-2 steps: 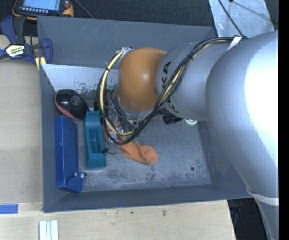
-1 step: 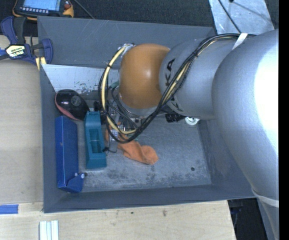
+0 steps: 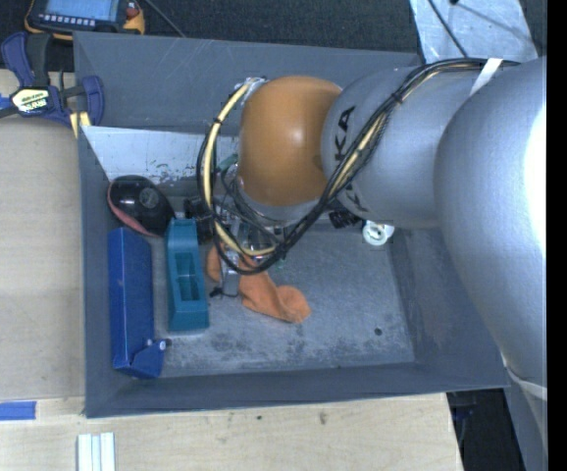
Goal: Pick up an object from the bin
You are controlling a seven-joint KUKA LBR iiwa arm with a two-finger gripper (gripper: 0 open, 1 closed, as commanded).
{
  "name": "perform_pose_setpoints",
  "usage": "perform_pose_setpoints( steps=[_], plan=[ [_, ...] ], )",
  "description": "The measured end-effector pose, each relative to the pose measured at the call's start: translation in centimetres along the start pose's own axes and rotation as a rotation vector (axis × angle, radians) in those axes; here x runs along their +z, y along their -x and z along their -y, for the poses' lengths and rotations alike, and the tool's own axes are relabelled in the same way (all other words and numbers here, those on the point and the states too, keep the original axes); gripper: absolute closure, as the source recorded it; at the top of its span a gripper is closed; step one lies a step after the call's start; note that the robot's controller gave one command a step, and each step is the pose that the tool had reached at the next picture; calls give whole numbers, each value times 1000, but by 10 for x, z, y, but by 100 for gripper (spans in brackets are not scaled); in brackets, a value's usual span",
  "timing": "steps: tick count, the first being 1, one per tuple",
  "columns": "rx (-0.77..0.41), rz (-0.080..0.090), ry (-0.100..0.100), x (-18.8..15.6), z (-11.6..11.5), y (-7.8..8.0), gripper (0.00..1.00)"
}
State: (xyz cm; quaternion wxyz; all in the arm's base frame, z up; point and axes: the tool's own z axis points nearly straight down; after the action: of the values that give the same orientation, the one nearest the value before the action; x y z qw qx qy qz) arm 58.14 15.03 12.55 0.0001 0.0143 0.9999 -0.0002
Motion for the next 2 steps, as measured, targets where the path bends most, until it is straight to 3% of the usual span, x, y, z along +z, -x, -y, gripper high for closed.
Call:
perform_pose_setpoints(
  steps=[1,2],
  plan=[
    [50,3,1,-4,12,-20,0],
    [162,3,2,23,11,-15,0]
  ],
)
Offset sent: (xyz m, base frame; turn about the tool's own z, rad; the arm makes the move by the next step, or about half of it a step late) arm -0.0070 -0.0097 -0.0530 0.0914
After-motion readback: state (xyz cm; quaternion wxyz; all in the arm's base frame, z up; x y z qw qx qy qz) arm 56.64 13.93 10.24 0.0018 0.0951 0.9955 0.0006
